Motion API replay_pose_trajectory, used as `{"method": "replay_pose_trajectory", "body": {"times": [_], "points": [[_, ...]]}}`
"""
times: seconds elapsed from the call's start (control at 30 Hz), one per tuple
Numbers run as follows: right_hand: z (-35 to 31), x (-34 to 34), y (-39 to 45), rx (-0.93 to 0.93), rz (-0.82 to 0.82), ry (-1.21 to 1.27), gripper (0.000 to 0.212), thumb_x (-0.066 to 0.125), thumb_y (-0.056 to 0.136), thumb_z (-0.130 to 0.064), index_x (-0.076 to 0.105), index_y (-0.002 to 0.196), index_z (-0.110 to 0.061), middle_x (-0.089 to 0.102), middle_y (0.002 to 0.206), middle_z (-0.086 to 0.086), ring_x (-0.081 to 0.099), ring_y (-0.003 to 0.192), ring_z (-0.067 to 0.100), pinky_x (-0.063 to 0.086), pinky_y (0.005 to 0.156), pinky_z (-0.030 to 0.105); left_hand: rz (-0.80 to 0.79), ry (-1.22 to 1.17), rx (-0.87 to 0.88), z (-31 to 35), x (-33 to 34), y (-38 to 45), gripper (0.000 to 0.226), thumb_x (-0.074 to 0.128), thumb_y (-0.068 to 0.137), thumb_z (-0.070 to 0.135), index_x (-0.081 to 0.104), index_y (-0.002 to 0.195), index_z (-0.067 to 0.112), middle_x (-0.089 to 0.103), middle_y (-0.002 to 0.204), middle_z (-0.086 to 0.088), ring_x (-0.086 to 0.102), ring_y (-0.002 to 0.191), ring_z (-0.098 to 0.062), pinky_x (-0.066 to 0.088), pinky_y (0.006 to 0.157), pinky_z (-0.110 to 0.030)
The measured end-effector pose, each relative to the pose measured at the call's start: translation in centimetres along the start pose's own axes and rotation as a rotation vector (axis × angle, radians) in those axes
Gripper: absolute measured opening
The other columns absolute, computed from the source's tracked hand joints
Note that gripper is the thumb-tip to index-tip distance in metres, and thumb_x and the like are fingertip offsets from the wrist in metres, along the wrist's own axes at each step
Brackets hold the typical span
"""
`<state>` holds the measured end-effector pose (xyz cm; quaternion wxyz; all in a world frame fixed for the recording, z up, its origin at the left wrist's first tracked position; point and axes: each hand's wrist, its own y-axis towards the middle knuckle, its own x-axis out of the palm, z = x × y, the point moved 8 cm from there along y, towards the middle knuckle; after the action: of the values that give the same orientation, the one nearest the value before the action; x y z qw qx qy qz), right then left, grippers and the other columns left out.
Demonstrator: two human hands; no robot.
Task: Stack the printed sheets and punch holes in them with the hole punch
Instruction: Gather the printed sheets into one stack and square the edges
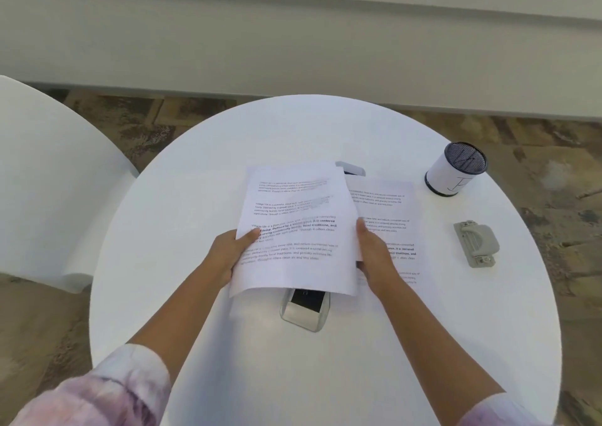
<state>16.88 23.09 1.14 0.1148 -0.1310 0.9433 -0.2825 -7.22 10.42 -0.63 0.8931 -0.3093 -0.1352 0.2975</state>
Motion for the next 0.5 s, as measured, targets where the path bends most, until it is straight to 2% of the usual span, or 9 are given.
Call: {"method": "replay_pose_trajectory", "body": {"times": [0.03, 0.1, 0.2, 0.27, 0.3, 0.37, 0.43, 0.5], "points": [[0.0, 0.6, -0.2, 0.066, -0.036, 0.094, 0.035, 0.046, 0.089, -0.054, 0.059, 0.100, -0.023, 0.066, 0.107, 0.002, 0.061, 0.097, 0.022, 0.052, 0.083, 0.037, -0.001, 0.029, 0.033, 0.1, -0.5, -0.3, 0.023, 0.066, 0.084, 0.021, 0.063, 0.100, 0.005, 0.070, 0.093, -0.008, 0.068, 0.071, -0.017, 0.054, 0.056, -0.025], [-1.0, 1.7, -0.1, 0.007, -0.127, -0.030, 0.041, 0.055, 0.085, -0.052, 0.063, 0.106, -0.019, 0.068, 0.110, 0.002, 0.063, 0.097, 0.023, 0.053, 0.087, 0.041, -0.007, 0.059, 0.059, 0.2, -1.2, -1.0, 0.022, 0.065, 0.084, 0.019, 0.063, 0.102, 0.006, 0.070, 0.096, -0.009, 0.070, 0.069, -0.015, 0.054, 0.054, -0.024], [-2.2, 2.8, -0.5, -0.132, -0.163, -0.351, 0.028, 0.064, 0.085, -0.021, 0.063, 0.110, -0.008, 0.066, 0.106, 0.006, 0.063, 0.089, 0.020, 0.052, 0.071, 0.027, -0.216, -0.017, -0.028, -0.3, -0.6, -2.0, 0.023, 0.060, 0.087, 0.014, 0.059, 0.110, 0.009, 0.069, 0.106, -0.012, 0.070, 0.085, -0.023, 0.057, 0.064, -0.033], [-2.2, 3.6, -0.5, -0.173, -0.162, -0.465, 0.028, 0.064, 0.084, -0.015, 0.063, 0.111, -0.007, 0.066, 0.108, 0.008, 0.063, 0.094, 0.023, 0.050, 0.077, 0.028, -0.286, -0.048, -0.070, -0.7, -0.7, -2.2, 0.027, 0.058, 0.088, 0.012, 0.057, 0.115, 0.008, 0.067, 0.111, -0.015, 0.067, 0.095, -0.030, 0.057, 0.072, -0.039], [-2.3, 4.0, -0.7, -0.210, -0.150, -0.497, 0.028, 0.064, 0.084, -0.015, 0.063, 0.111, -0.009, 0.067, 0.110, 0.008, 0.063, 0.097, 0.024, 0.049, 0.079, 0.029, -0.252, -0.020, -0.045, -0.5, -1.1, -2.1, 0.028, 0.059, 0.087, 0.011, 0.057, 0.115, 0.008, 0.066, 0.113, -0.016, 0.067, 0.096, -0.031, 0.057, 0.073, -0.039], [-3.1, 4.8, -1.4, -0.302, -0.124, -0.504, 0.027, 0.063, 0.085, -0.017, 0.062, 0.111, -0.011, 0.066, 0.108, 0.005, 0.061, 0.095, 0.020, 0.047, 0.076, 0.026, -0.091, 0.080, 0.111, 1.1, -2.5, -2.0, 0.022, 0.061, 0.086, 0.009, 0.060, 0.108, 0.010, 0.068, 0.108, -0.014, 0.068, 0.089, -0.026, 0.057, 0.068, -0.032], [-4.3, 5.3, -2.1, -0.386, -0.106, -0.431, 0.024, 0.062, 0.086, -0.017, 0.060, 0.110, -0.012, 0.064, 0.104, -0.001, 0.058, 0.092, 0.014, 0.044, 0.068, 0.013, 0.017, 0.118, 0.289, 3.2, -3.3, -2.5, 0.019, 0.062, 0.086, 0.006, 0.062, 0.104, 0.011, 0.070, 0.096, -0.004, 0.067, 0.084, -0.019, 0.055, 0.065, -0.022], [-5.8, 6.1, -3.2, -0.441, -0.136, -0.343, 0.023, 0.062, 0.086, -0.012, 0.059, 0.110, -0.013, 0.063, 0.104, -0.002, 0.058, 0.092, 0.010, 0.044, 0.071, 0.006, 0.046, 0.066, 0.391, 4.9, -3.8, -3.3, 0.022, 0.063, 0.083, 0.003, 0.063, 0.104, 0.010, 0.069, 0.088, 0.005, 0.068, 0.077, -0.010, 0.054, 0.063, -0.018]]}}
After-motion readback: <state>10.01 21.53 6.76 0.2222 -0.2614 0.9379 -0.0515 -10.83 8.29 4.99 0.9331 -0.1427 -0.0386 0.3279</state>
